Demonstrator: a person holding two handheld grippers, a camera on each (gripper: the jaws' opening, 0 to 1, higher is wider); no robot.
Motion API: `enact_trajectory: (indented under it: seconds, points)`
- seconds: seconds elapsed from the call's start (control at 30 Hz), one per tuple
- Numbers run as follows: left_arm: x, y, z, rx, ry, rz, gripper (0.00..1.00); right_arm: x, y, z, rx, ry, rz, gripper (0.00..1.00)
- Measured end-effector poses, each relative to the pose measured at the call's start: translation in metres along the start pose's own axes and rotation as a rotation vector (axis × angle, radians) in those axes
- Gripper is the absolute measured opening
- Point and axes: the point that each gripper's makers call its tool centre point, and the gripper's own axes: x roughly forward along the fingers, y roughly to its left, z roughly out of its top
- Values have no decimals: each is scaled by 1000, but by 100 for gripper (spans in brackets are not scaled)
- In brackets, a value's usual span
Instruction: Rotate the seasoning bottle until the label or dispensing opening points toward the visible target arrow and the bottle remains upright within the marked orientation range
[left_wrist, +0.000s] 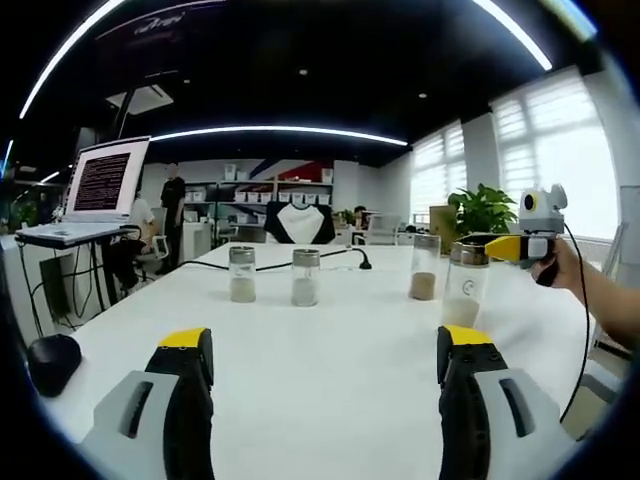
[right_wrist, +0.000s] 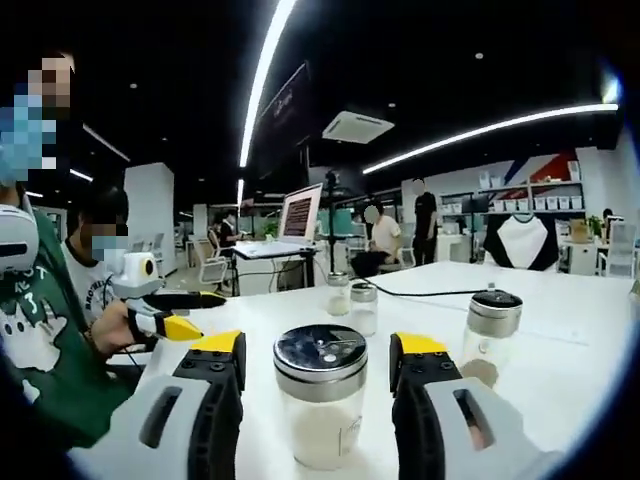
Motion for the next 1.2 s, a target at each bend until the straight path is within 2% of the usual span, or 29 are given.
enact_trajectory:
  seconds: [0.37,0.47,0.63,0.93,1.2]
  points:
    - [-2,4,5,0,-16,11,97,7,1,-8,28,28,61,53]
    - [-2,3,5,6,-15,12,97,8,-2,-9,39,27,55,52]
    - [-1,2,3,18,-9,10,98,8,0,-8,47,7,74,41]
    - [1,0,3,61,-6,13,98,7,1,-8,24,-7,89,40]
    - [0,-2,5,58,-16,3,98,7,1,-8,6,-5,84,40]
